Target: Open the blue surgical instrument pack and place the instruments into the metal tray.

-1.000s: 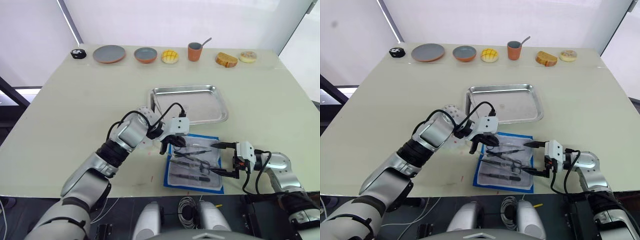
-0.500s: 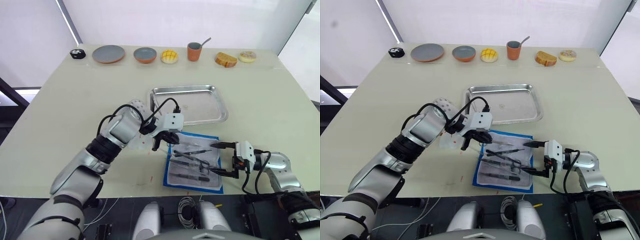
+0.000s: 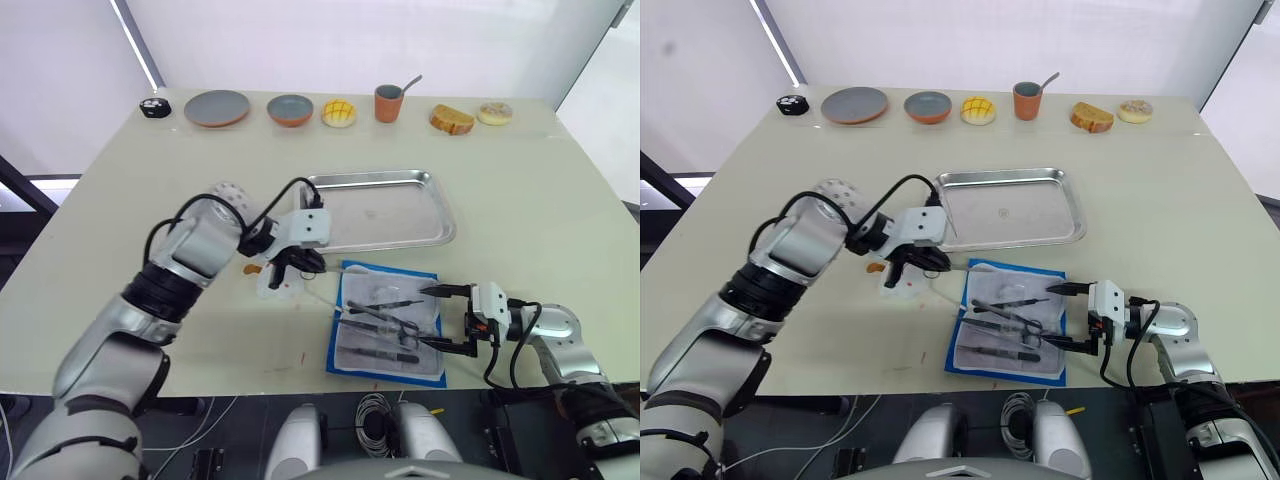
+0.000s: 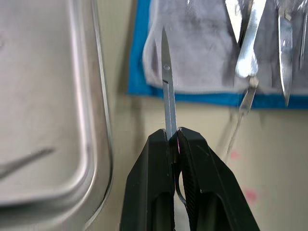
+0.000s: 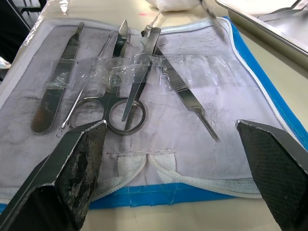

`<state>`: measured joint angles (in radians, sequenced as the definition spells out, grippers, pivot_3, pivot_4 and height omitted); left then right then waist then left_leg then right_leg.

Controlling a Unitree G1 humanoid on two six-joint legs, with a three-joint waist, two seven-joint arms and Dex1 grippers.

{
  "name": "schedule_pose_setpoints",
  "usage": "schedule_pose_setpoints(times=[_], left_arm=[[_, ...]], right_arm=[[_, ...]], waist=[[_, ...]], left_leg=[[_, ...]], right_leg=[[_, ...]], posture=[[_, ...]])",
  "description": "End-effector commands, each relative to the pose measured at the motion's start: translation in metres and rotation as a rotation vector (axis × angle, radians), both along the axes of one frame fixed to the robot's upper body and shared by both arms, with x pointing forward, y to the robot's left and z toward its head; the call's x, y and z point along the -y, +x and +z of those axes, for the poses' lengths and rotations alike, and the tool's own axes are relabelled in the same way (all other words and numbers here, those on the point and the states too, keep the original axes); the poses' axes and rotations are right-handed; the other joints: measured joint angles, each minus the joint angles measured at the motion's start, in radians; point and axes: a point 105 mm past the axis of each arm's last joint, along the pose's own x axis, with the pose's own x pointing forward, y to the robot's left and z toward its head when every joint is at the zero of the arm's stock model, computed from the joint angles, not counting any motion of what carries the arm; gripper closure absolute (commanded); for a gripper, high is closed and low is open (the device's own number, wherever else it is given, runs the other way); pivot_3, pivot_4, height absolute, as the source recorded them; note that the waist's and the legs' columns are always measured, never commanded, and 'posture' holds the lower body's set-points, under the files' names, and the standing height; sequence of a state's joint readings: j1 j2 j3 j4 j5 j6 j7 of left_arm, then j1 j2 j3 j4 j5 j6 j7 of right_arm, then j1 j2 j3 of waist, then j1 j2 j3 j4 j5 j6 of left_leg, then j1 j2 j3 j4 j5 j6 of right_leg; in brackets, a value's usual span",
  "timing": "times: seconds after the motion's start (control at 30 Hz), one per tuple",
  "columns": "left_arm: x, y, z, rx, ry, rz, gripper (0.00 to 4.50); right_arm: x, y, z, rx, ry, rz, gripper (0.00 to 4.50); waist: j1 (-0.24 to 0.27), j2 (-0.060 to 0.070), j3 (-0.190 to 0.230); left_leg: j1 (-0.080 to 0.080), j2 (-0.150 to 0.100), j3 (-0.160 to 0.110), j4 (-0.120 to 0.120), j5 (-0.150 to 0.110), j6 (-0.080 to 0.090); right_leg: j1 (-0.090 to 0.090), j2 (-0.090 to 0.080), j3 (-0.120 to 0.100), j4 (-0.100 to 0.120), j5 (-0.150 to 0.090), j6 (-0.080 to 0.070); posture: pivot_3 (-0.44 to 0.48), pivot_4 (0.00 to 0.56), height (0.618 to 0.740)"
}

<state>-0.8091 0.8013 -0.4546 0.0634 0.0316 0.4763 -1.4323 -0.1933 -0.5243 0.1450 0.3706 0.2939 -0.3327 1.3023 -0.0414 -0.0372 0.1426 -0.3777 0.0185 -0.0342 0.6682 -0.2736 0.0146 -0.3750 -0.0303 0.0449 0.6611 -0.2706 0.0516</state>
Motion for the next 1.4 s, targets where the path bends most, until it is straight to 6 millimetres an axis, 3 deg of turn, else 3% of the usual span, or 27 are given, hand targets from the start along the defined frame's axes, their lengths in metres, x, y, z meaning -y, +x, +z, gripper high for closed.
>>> schedule_pose_setpoints(times=[0.03, 0.27, 0.43, 0.57, 0.7, 0.8, 0.9, 1.0, 1.2, 1.4], left_arm=[[-0.016, -0.004, 0.016, 0.033, -0.015, 0.027, 4.49], [-0.044, -0.008, 0.032, 0.063, -0.044, 0.126, 4.49], [-0.044, -0.007, 0.045, 0.069, -0.171, 0.217, 4.49], [-0.030, -0.006, 0.059, 0.026, -0.368, 0.333, 4.49], [-0.012, 0.012, 0.071, 0.065, -0.558, 0.520, 4.49], [-0.003, 0.019, 0.071, 0.040, -0.620, 0.629, 4.49], [0.008, 0.043, 0.072, 0.081, -0.689, 0.869, 4.49], [0.021, 0.055, 0.071, 0.123, -0.713, 0.992, 4.49], [0.040, 0.074, 0.060, 0.222, -0.736, 1.208, 4.49], [0.063, 0.082, 0.030, 0.200, -0.692, 1.315, 4.49]], right_arm=[[0.004, -0.023, -0.051, -0.193, -0.136, 0.000, 0.00], [0.009, -0.021, -0.050, -0.198, -0.142, -0.001, 0.00], [0.012, -0.022, -0.048, -0.200, -0.144, 0.001, 0.00], [0.014, -0.022, -0.048, -0.204, -0.145, 0.001, 0.00], [0.016, -0.022, -0.046, -0.207, -0.144, 0.002, 0.00], [0.017, -0.022, -0.045, -0.208, -0.144, 0.001, 0.00], [0.018, -0.023, -0.045, -0.211, -0.147, 0.001, 0.00], [0.019, -0.023, -0.043, -0.213, -0.148, 0.003, 0.00], [0.021, -0.024, -0.042, -0.217, -0.160, 0.016, 0.00], [0.023, -0.025, -0.040, -0.225, -0.164, 0.020, 0.00]], waist=[[0.000, 0.001, 0.000], [0.002, 0.002, 0.002], [0.003, 0.003, 0.002], [0.006, 0.002, 0.002], [0.011, 0.001, 0.001], [0.011, -0.001, 0.000], [0.018, -0.001, 0.001], [0.025, -0.001, 0.000], [0.028, 0.001, 0.001], [0.030, 0.001, 0.000]], left_leg=[[0.000, 0.000, 0.000, 0.000, 0.000, 0.000], [0.000, 0.000, 0.000, 0.000, 0.000, 0.000], [0.000, 0.000, 0.000, 0.000, 0.000, 0.000], [-0.001, 0.000, 0.000, 0.000, 0.000, 0.000], [-0.001, 0.000, -0.001, 0.000, 0.000, 0.000], [-0.001, -0.001, -0.001, 0.001, 0.000, 0.000], [-0.001, -0.002, -0.002, 0.001, 0.000, 0.000], [-0.001, -0.002, -0.002, 0.001, 0.000, 0.000], [-0.001, -0.003, -0.002, 0.000, 0.000, -0.001], [-0.002, -0.006, -0.002, 0.000, 0.000, -0.001]], right_leg=[[0.000, 0.000, 0.000, 0.000, 0.000, 0.000], [0.000, 0.000, -0.001, 0.000, 0.000, -0.001], [0.000, 0.000, -0.001, 0.000, -0.001, -0.001], [-0.001, -0.001, -0.001, 0.000, -0.001, 0.000], [0.000, -0.002, -0.002, 0.000, 0.000, 0.000], [0.000, -0.002, -0.002, 0.000, 0.000, 0.000], [0.000, -0.003, -0.002, 0.000, 0.000, 0.000], [0.001, -0.003, -0.003, 0.000, 0.000, 0.001], [0.000, -0.006, -0.002, 0.000, 0.000, 0.001], [0.000, -0.008, -0.003, 0.000, 0.000, 0.001]], posture=[[0.000, 0.150, 0.740], [0.000, 0.150, 0.740], [0.000, 0.150, 0.740], [0.000, 0.150, 0.740], [0.000, 0.150, 0.740], [0.000, 0.150, 0.740], [0.000, 0.150, 0.740], [0.000, 0.150, 0.740], [0.000, 0.150, 0.740], [0.000, 0.150, 0.740]])
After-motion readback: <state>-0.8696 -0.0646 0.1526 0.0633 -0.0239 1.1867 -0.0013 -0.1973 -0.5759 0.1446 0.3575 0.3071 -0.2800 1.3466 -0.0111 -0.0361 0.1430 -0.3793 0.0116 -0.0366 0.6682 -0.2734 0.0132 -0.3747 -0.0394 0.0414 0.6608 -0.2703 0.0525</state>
